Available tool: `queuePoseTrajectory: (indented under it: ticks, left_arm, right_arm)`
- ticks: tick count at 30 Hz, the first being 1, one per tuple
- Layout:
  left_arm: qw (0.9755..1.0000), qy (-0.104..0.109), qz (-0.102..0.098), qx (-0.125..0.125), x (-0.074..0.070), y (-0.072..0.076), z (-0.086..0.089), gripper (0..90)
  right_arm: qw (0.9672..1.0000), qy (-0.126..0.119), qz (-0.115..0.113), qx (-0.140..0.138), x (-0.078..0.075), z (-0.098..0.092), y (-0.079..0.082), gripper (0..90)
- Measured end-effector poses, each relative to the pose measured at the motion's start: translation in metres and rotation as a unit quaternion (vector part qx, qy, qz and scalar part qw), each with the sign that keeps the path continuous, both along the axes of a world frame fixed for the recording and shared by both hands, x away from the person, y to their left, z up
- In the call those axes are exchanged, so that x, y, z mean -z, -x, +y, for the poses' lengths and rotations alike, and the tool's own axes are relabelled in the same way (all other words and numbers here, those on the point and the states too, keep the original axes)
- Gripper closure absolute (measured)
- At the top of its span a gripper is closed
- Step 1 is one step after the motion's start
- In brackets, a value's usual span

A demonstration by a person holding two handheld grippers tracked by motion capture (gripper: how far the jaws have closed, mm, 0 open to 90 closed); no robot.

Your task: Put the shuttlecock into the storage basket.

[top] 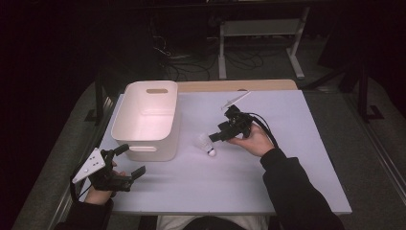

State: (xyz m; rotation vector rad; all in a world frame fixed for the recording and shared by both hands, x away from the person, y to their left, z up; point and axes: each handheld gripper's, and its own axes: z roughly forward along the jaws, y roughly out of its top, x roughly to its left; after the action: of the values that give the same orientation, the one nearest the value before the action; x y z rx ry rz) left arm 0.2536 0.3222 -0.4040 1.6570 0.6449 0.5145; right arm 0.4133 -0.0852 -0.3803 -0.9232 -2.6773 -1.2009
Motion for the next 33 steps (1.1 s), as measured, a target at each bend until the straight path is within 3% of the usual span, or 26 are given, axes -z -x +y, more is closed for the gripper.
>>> queuePoseTrajectory:
  ticks: [1,6,7,19,33]
  left_arm:
    - [1.0,0.0,0.0,0.0,0.0,0.0,0.0,0.0]
    - [1.0,0.0,0.0,0.0,0.0,0.0,0.0,0.0]
    - [1.0,0.0,0.0,0.0,0.0,0.0,0.0,0.0]
    - [1.0,0.0,0.0,0.0,0.0,0.0,0.0,0.0]
    - [1.0,0.0,0.001,0.0,0.0,0.0,0.0,0.0]
  right_arm:
    - [1.0,0.005,-0.003,0.002,-0.001,0.001,0.003,13.5]
    - [1.0,0.007,-0.005,-0.003,-0.002,0.003,0.007,9.6]
    - [0.9998,0.017,-0.006,-0.002,-0.001,0.006,0.009,0.0]
    - [0.9991,0.04,0.008,-0.014,0.012,0.017,0.016,0.0]
    - [0.9982,0.053,0.026,-0.008,0.028,0.023,0.017,0.0]
